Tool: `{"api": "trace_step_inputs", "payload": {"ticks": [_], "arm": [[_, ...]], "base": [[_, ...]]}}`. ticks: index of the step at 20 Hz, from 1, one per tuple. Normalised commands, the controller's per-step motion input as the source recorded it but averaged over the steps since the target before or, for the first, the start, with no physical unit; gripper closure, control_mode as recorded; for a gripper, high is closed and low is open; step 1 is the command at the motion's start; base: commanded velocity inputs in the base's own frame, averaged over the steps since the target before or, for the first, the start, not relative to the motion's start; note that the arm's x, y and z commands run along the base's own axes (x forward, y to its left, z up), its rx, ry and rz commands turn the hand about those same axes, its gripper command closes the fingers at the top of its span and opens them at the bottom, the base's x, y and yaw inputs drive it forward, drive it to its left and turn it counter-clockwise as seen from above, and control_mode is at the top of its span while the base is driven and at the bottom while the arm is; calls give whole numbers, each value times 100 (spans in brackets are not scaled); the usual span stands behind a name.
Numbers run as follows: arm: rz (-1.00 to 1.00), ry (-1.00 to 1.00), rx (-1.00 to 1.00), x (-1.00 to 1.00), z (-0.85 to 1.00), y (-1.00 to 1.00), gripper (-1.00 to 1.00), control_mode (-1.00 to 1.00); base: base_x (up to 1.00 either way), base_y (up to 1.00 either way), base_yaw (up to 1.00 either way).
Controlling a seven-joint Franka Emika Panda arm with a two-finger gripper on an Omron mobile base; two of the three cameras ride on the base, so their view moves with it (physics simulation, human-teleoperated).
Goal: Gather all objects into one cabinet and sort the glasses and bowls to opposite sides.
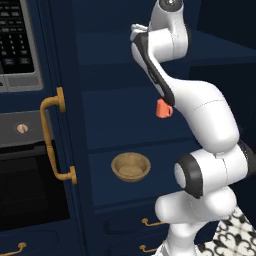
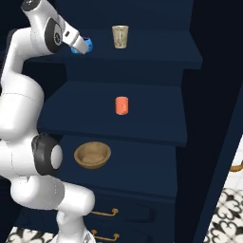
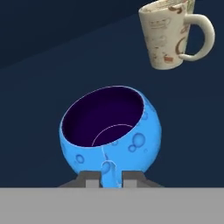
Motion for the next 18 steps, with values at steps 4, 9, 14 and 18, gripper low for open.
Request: {"api": "trace_step_inputs", "payload": {"ticks": [4,9,14,18], "arm": [[0,5,0,63,-21,0,100,-100],[0,4,5,10,-7,-4,100,-100],[0,5,16,1,-17,-8,-100,-100],[0,3,14,1,-12,-6,-100,-100]], "base": [[0,0,0],[0,0,0],[0,0,0],[0,0,0]]}}
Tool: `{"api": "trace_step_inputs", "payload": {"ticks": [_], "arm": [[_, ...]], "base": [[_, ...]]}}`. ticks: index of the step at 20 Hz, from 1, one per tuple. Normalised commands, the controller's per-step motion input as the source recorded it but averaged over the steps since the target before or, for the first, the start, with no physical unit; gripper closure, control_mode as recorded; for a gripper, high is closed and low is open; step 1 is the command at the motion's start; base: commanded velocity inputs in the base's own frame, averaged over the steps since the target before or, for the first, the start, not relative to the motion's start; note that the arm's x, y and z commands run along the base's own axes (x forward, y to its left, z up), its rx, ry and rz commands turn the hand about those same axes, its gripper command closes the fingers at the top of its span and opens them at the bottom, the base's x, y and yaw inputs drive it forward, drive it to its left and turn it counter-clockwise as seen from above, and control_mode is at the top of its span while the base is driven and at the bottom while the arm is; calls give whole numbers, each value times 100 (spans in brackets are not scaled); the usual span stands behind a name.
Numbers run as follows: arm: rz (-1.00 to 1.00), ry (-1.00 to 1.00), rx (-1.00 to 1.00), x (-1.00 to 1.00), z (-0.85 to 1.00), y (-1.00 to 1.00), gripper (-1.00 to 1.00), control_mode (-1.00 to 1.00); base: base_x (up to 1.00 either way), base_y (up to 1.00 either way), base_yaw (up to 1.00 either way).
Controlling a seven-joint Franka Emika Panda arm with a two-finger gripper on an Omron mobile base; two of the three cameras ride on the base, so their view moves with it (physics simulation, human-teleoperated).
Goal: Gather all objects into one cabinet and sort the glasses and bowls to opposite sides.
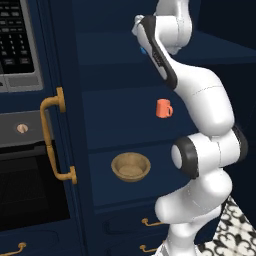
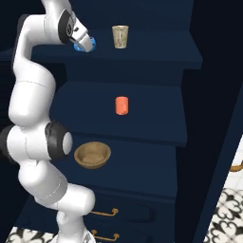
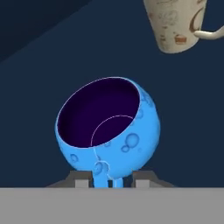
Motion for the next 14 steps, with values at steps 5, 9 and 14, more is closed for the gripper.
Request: {"api": "trace_step_inputs", "payload": {"ticks": [5,9,14], "arm": [[0,0,5,0,1,0,-100,-100],[1,-6,-1,-14,16,0,-100,-100],[3,-7,-11,-59,0,-7,-100,-100]], "base": [[0,0,0],[0,0,0],[0,0,0]]}}
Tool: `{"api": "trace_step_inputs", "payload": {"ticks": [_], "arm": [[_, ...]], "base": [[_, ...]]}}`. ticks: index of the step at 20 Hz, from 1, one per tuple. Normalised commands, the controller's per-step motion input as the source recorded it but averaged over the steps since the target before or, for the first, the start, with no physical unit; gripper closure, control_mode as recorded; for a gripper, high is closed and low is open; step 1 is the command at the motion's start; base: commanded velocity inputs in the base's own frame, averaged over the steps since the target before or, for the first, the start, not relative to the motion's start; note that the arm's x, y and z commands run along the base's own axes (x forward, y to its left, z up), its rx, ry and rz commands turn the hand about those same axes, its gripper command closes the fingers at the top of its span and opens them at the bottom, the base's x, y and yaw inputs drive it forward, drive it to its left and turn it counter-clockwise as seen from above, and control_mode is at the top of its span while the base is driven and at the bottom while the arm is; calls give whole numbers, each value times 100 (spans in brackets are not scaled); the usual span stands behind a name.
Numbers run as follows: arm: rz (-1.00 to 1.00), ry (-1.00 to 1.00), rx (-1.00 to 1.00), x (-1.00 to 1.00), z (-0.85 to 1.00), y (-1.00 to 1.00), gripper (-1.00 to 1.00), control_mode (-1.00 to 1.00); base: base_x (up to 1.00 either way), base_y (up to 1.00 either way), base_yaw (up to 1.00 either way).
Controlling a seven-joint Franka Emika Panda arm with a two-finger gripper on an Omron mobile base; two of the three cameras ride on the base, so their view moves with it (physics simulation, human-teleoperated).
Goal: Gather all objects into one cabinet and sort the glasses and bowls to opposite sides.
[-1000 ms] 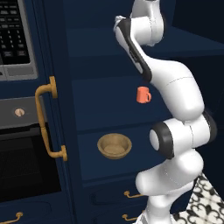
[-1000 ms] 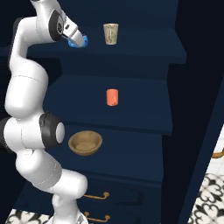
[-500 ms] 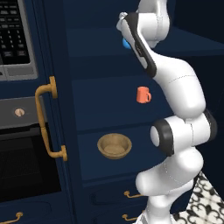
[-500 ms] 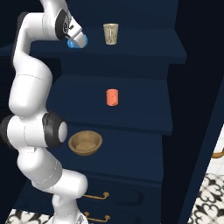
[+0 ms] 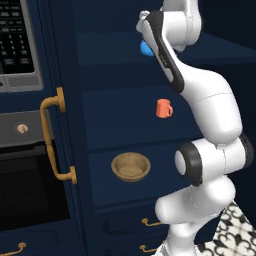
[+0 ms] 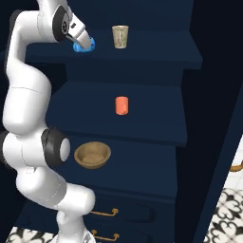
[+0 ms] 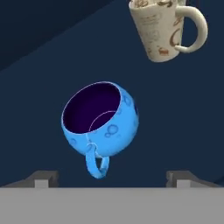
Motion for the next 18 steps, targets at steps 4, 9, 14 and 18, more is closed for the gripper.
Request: {"api": "trace_step_inputs", "payload": {"ticks": [4,9,14,18], "arm": [[3,-13,-21,-73,-1,-25,-100,-100],[0,-8,-5,-68,-4,-5,-100,-100],[3,-8,-7,-100,-16,-14,-100,-100],[4,-1,-4,-100,-39,-33,-100,-100]], "base": [[0,0,0],[0,0,0],[0,0,0],[0,0,0]]}}
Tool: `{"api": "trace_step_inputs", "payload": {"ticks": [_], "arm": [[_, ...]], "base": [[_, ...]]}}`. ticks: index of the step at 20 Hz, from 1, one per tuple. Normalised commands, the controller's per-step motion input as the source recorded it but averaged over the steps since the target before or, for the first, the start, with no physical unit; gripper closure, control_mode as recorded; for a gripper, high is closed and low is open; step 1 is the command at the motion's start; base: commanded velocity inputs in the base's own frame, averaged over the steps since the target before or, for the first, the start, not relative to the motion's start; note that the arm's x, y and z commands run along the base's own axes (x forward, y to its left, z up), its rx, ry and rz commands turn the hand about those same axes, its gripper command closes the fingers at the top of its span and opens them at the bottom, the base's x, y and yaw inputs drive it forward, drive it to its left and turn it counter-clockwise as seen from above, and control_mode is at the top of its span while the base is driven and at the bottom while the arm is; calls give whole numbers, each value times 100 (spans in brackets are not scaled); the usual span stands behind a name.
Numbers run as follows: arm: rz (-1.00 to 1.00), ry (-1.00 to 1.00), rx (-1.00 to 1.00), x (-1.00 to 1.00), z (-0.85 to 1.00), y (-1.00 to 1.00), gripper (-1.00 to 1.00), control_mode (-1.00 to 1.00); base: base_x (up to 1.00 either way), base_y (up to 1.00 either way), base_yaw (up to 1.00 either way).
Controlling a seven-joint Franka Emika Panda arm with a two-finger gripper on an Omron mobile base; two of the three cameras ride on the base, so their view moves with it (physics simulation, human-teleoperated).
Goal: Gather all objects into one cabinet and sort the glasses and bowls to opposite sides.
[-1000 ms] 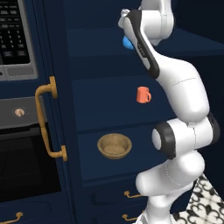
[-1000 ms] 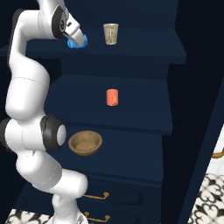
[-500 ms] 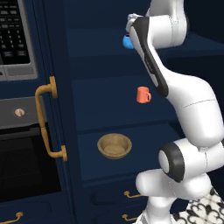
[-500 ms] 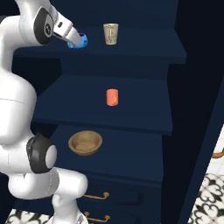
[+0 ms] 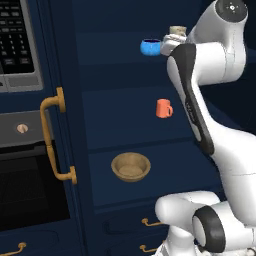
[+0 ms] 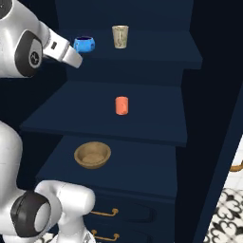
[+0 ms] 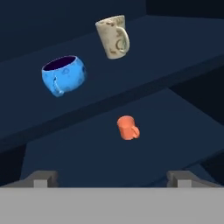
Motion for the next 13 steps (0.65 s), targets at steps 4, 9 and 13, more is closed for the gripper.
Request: {"api": "trace_step_inputs", "payload": {"ticks": [4,9,13], "arm": [[5,0,-7,-100,-52,-37,-100,-100],[6,9,-9,-83,-75,-42,-100,-100],[16,17,-7,-13,-96,-54,-100,-100]], "base": [[0,0,0],[0,0,0],[0,0,0]]}}
